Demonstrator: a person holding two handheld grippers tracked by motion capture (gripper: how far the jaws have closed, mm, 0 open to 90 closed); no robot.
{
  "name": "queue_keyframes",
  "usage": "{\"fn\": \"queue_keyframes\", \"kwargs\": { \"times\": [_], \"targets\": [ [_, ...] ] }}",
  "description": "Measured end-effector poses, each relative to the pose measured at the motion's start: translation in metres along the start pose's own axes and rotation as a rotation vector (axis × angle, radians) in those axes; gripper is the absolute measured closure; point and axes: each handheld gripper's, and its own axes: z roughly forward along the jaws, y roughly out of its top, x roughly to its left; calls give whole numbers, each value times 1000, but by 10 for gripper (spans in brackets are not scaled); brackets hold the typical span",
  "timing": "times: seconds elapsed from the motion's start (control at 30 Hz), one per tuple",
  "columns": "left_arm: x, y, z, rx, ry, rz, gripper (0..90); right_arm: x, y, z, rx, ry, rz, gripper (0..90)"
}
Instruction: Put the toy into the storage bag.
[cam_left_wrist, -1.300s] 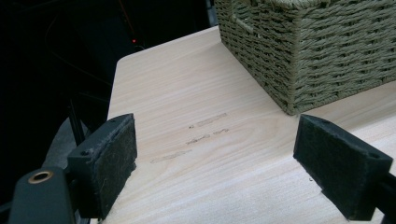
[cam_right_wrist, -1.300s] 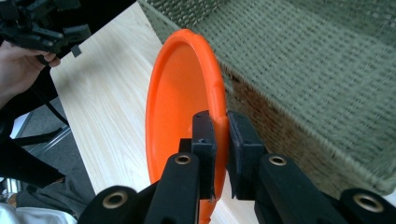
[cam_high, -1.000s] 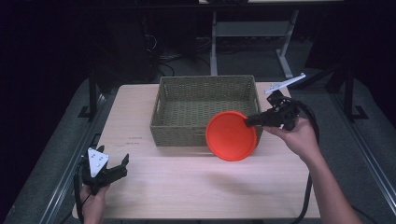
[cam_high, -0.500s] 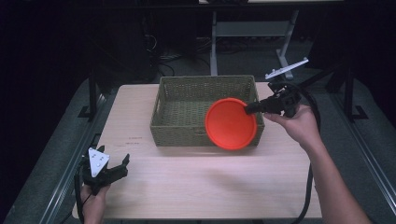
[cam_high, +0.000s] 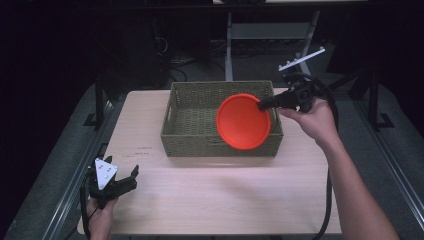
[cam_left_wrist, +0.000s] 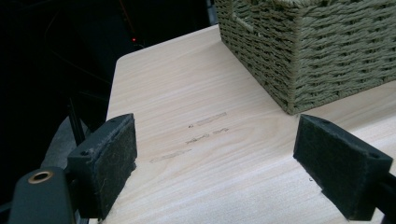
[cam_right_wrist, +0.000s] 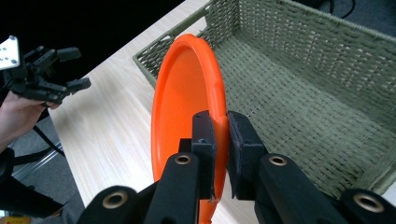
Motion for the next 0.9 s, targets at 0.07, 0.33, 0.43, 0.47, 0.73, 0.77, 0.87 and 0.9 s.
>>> {"fn": "queue_keyframes", "kwargs": {
  "times": [0.07,0.33,0.43,0.47,0.73,0.77,0.87,0.9],
  "targets": [
    [0,0,0,5,1,-2,127,-1,5,0,-2,-3,3,819],
    [4,-2,-1,13,6,-9,127,-7,21,3,-6,-16,25,819],
    [4,-2,-1,8,4,-8,127,-11,27,4,-8,-25,38,819],
    [4,-1,0,8,4,-9,127,-12,28,5,-10,-26,39,819],
    [2,-1,0,5,-2,-9,127,-20,37,8,-17,-52,63,819],
    [2,-1,0,5,-2,-10,127,-23,39,10,-13,-64,74,819],
    [1,-1,0,6,-7,-2,127,-28,41,13,-12,-72,87,819],
    [1,-1,0,6,-7,-2,127,-28,41,13,-12,-72,87,819]
  ]
}}
